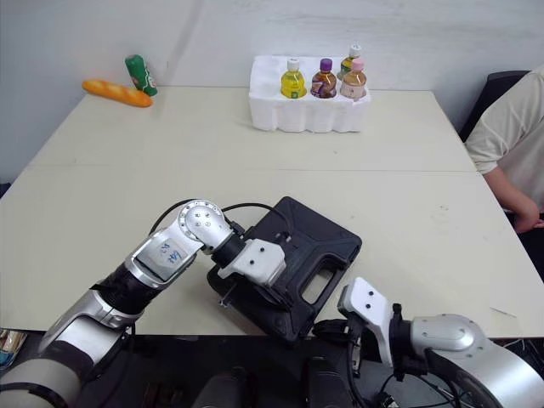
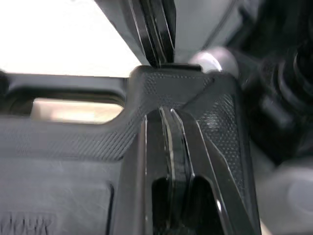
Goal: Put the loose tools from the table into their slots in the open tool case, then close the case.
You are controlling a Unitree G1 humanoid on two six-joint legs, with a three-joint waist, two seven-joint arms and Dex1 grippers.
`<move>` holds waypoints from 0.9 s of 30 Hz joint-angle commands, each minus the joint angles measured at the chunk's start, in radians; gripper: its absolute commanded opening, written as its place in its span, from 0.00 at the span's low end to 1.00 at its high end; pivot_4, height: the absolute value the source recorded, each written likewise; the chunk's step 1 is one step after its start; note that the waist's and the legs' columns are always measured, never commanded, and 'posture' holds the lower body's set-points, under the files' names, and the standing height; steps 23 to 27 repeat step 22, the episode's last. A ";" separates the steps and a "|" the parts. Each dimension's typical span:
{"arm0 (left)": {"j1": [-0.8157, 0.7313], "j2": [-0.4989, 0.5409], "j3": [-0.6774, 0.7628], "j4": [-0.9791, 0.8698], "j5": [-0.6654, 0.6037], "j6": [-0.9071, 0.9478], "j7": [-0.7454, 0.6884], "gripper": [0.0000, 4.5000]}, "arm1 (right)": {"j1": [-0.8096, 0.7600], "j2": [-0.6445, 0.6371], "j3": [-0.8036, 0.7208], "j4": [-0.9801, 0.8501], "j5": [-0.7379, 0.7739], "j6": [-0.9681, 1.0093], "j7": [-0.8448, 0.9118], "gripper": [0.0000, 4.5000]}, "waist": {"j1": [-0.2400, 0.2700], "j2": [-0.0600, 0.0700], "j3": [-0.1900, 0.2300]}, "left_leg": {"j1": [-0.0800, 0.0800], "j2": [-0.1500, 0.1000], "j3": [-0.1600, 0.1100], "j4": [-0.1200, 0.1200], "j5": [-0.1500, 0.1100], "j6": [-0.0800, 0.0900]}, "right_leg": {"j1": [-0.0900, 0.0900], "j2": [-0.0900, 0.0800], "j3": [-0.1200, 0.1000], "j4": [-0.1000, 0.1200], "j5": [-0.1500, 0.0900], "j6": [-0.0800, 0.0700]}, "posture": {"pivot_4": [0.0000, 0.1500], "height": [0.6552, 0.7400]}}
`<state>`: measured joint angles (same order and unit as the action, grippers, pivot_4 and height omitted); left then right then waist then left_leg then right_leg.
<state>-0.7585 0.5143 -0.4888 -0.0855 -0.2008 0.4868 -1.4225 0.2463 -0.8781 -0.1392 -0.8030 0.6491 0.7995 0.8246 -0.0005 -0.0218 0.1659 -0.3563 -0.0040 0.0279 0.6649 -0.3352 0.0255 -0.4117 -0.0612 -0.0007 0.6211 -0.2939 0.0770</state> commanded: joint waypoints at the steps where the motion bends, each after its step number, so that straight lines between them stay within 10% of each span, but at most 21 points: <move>1: 0.010 0.062 0.200 0.027 -0.147 0.109 -0.003 0.30 | 0.043 -0.048 -0.265 -0.017 0.104 -0.018 0.106 0.31 | -0.001 0.002 0.004 | -0.001 0.000 0.000 0.000 0.000 0.000 | -0.001 0.000 -0.001 0.000 0.000 0.000 | 1.00 0.96; 7: 0.119 0.232 0.516 0.025 -0.292 0.219 0.056 0.94 | 0.077 -0.151 -0.648 0.104 0.227 0.037 0.285 0.99 | -0.001 0.006 0.010 | -0.003 0.000 -0.003 -0.001 0.000 -0.001 | -0.001 0.000 -0.005 -0.001 0.000 0.000 | 1.00 0.96; 13: 0.350 0.504 0.725 -0.020 -0.343 0.252 0.010 0.99 | 0.056 -0.230 -0.752 0.316 0.134 -0.041 0.406 1.00 | -0.001 0.007 0.013 | -0.002 0.000 -0.004 -0.003 -0.001 -0.002 | -0.001 -0.001 -0.005 -0.003 -0.001 -0.002 | 1.00 0.96; 27: 0.433 0.562 0.841 0.092 -0.326 0.139 0.063 0.99 | -0.045 -0.268 -0.670 0.381 0.072 -0.109 0.408 1.00 | 0.012 0.010 0.014 | -0.004 0.000 0.001 -0.012 0.002 -0.003 | -0.002 -0.010 -0.010 -0.007 -0.003 -0.005 | 1.00 0.96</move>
